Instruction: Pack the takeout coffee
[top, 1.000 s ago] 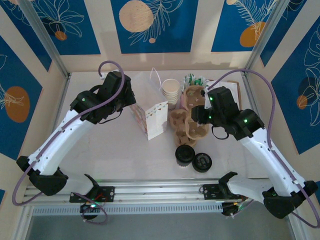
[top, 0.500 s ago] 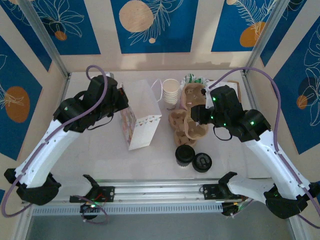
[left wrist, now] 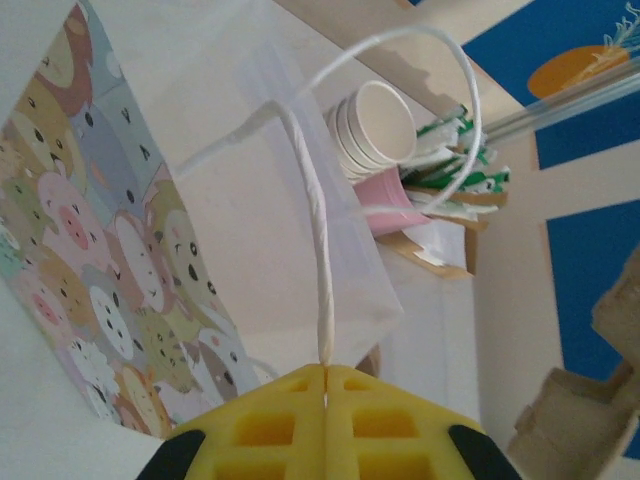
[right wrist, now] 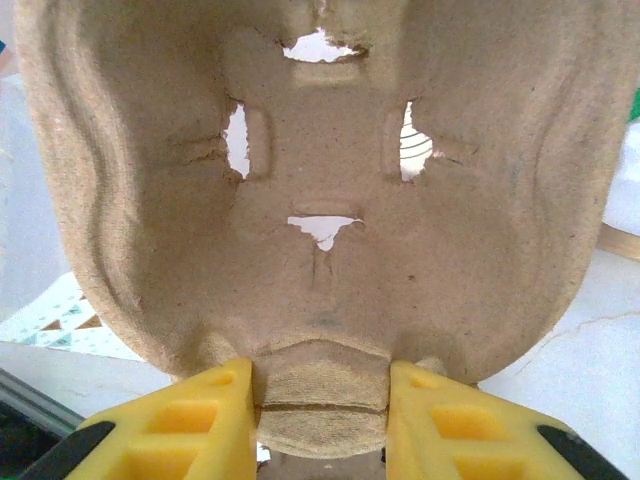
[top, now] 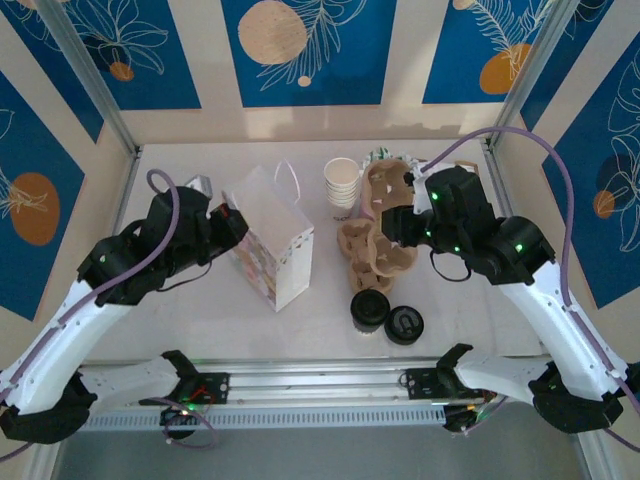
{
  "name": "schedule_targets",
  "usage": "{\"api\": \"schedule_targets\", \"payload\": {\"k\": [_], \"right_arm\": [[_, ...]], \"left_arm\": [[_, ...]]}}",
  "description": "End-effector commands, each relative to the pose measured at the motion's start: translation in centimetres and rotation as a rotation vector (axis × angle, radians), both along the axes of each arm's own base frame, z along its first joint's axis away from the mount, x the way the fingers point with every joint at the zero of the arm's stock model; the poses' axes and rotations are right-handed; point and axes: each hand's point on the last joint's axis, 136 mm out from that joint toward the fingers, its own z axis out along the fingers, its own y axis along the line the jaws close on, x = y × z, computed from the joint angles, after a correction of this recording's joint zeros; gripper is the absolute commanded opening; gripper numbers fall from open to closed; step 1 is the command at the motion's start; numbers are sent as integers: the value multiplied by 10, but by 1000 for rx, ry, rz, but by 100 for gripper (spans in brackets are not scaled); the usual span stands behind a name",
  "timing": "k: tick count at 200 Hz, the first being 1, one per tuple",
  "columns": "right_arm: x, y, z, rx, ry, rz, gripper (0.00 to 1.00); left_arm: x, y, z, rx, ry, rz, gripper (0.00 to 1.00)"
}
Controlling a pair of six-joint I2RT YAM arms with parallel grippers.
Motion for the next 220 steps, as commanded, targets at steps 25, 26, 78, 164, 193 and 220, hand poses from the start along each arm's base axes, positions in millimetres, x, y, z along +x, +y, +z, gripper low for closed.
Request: {"api": "schedule_targets", "payload": {"k": [25, 26, 78, 164, 193, 220], "right_arm": [[-5, 10, 25, -22, -43, 30, 33], [-5, 10, 25, -23, -43, 31, 33], [-26, 49, 62, 43, -184, 213, 33], [-34, 130, 106, 12, -472, 450, 33], [-21, 155, 109, -6, -478, 451, 33], [-8, 176, 109, -34, -507, 458, 33]], "left_arm": [[-20, 0, -20, -23, 29, -13, 0], [-20, 0, -21, -22, 29, -12, 0], [-38, 18, -2, 2, -54, -76, 81], [-41, 89, 38, 464, -259, -72, 100], [-29, 85, 59, 517, -309, -66, 100], [-15, 87, 75, 555, -371, -18, 97]]}}
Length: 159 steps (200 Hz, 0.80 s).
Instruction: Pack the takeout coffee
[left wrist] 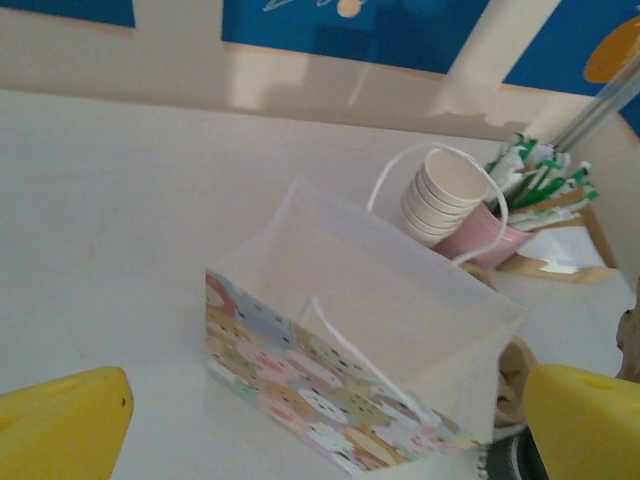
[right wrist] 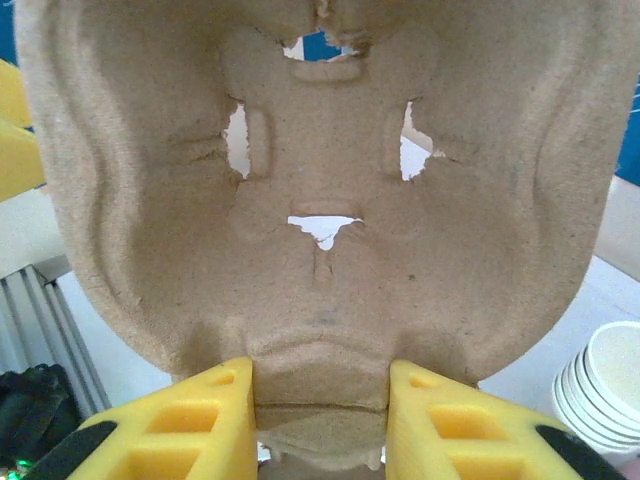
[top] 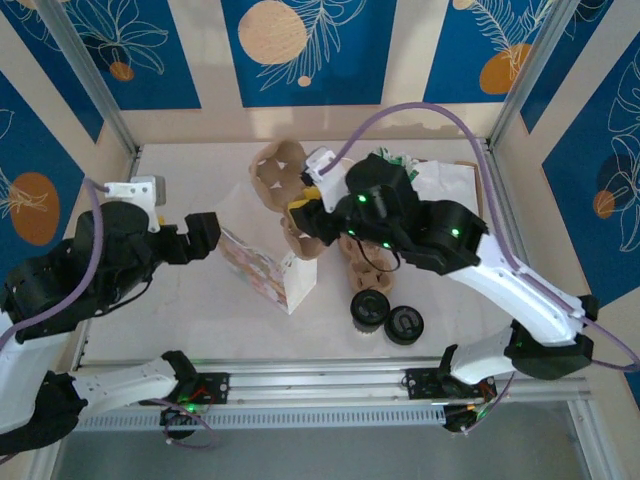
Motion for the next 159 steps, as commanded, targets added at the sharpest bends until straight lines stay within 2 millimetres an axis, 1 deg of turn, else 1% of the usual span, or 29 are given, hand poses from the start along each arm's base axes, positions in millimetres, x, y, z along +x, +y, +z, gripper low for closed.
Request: {"api": "schedule_targets", "payload": {"k": [1, 16, 36, 52, 63, 86, 104, 106, 125, 136, 159], "right_arm": [[11, 9, 26, 33, -97, -12, 33], [16, 19, 24, 15, -110, -6, 33], [24, 32, 20, -3, -124, 0, 33], [32, 38, 16, 6, -113, -1, 32], [36, 42, 14, 21, -93, 6, 32], [45, 52, 10, 48, -71, 16, 32], [50, 60, 4, 33, -63, 23, 32], [49, 61, 4, 31, -62, 27, 32], [50, 71, -5, 12, -49, 52, 32], [50, 77, -8, 11, -41, 71, 32], [51, 87, -16, -2, -19, 83, 32]], "left_arm": [[11, 7, 17, 85, -84, 23, 97], [20, 4, 22, 115, -92, 17, 96], [39, 6, 18, 121, -53, 48, 90], [57, 10, 16, 35, -22, 54, 87], [71, 19, 16, -37, -3, 73, 86], [102, 19, 14, -213, 37, 37, 85], [124, 17, 3, -376, 67, -3, 80], [127, 17, 0, -395, 76, -6, 80], [142, 24, -18, -518, 120, -18, 73], [144, 28, -29, -520, 156, -21, 72], [143, 39, -46, -428, 176, 8, 72]]}}
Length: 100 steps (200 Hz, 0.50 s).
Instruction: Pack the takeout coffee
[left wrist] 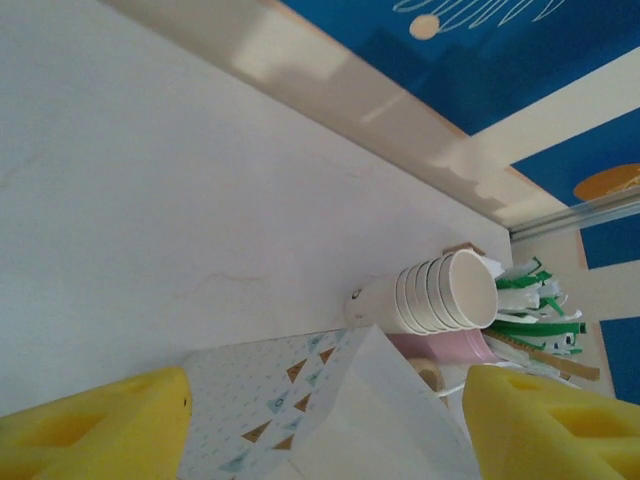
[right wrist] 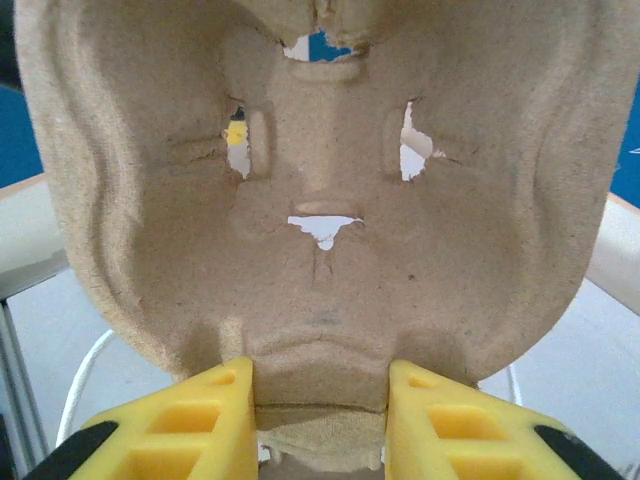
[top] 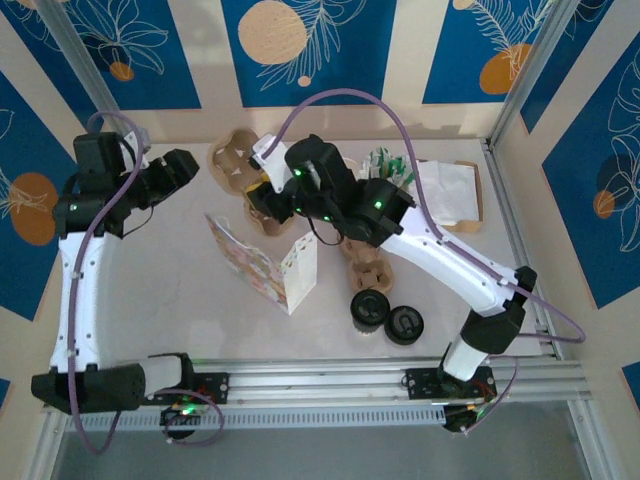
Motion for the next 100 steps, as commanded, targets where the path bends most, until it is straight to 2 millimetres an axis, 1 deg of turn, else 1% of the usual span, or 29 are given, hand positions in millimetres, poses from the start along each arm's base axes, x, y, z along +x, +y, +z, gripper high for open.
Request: {"api": "schedule_targets", "payload": {"k": [1, 28, 60, 81, 100], "right_arm": [[-4, 13, 11, 37, -1, 43, 32], [2, 23, -1, 19, 18, 33, 32], [6, 32, -18, -15, 62, 35, 32], [7, 32, -29, -50, 91, 22, 32], [7, 29, -39, -77, 116, 8, 32]], "left_arm": [[-6, -10, 12, -15, -63, -88, 72], [-9, -6, 6, 39, -76, -92, 74], [-8, -5, -6, 64, -33, -108, 74], [-8, -8, -8, 54, -40, -125, 74], [-9, -9, -11, 52, -39, -134, 74]]}}
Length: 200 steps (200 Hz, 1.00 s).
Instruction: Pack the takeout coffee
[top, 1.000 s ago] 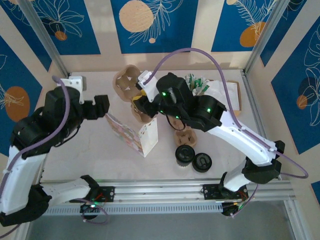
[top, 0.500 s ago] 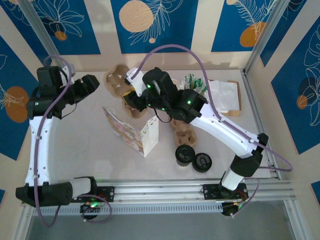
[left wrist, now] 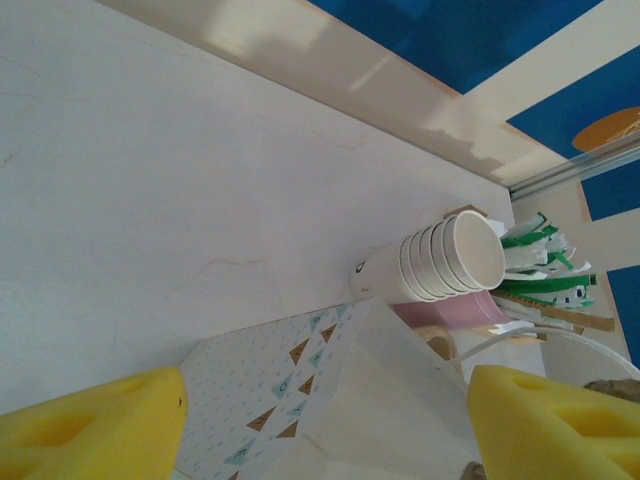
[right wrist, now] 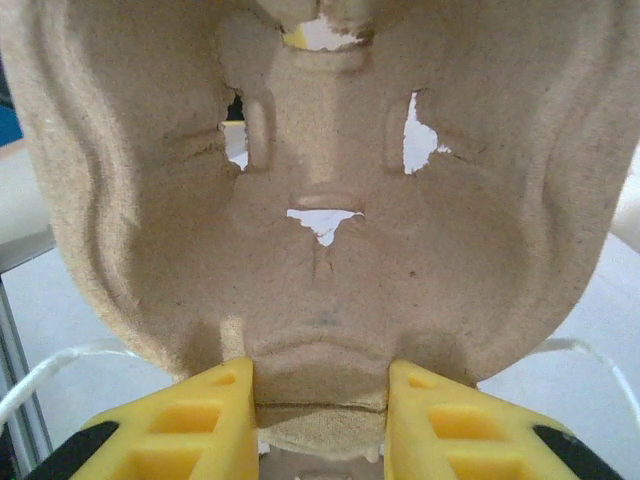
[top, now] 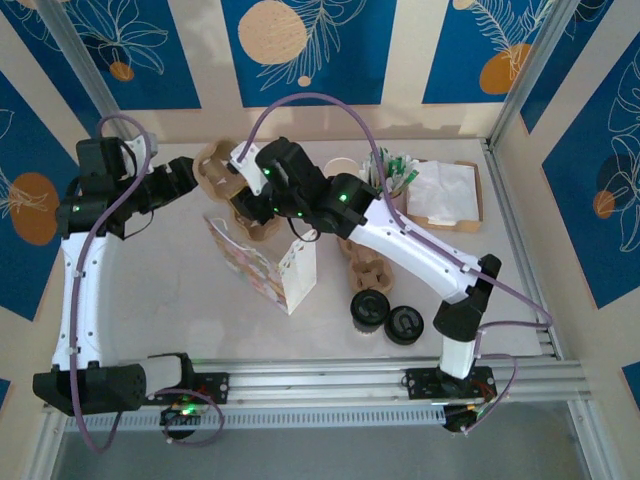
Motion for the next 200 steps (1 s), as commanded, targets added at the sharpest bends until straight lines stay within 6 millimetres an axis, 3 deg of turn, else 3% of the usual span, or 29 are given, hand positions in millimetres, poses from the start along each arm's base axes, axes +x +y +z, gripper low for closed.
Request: {"api": "schedule_targets", "payload": {"k": [1, 106, 144, 200], "right_arm": [[-7, -3, 2, -6, 34, -2, 32], [-21, -23, -25, -142, 112, -47, 31], [-20, -25, -33, -187, 131, -62, 31], [-14, -34, -43, -244, 150, -107, 31]], "left_arm": [[-2, -3, -1, 0, -18, -41, 74], [-7, 10, -25, 69, 26, 18, 74], [-15, -4, -26, 33, 16, -65, 72], [-15, -6, -38, 42, 44, -94, 64]]}}
